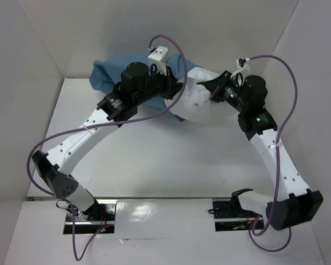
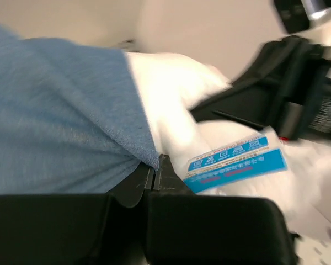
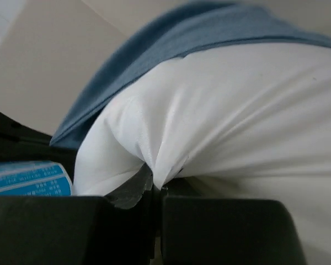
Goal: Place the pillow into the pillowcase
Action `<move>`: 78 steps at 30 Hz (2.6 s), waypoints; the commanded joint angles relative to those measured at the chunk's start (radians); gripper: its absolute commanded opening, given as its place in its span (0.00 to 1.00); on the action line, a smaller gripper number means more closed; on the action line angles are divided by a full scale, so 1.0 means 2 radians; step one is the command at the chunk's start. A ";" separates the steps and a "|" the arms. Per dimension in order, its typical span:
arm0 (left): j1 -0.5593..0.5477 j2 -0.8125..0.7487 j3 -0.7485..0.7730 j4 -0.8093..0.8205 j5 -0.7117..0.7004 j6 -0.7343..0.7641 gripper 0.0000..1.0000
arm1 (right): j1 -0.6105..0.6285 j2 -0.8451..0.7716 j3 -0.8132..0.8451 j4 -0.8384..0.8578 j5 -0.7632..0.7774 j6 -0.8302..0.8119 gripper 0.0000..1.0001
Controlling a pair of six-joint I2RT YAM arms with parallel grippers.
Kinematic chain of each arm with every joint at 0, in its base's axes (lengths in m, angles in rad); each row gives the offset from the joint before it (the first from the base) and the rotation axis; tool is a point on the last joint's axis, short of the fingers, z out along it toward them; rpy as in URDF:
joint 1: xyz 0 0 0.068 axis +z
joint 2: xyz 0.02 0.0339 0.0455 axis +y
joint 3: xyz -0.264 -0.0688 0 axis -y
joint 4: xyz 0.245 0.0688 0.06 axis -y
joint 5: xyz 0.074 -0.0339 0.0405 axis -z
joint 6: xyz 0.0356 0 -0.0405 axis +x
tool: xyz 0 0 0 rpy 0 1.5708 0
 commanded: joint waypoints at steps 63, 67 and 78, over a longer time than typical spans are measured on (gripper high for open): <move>0.073 0.157 0.082 -0.222 -0.396 0.136 0.89 | -0.108 0.053 -0.112 -0.113 -0.028 -0.070 0.96; 0.091 0.152 0.052 -0.216 -0.383 0.129 0.87 | -0.103 0.053 -0.124 -0.119 -0.028 -0.066 0.96; 0.147 0.147 0.013 -0.249 -0.374 0.059 0.78 | -0.103 0.058 -0.124 -0.145 -0.033 -0.086 0.96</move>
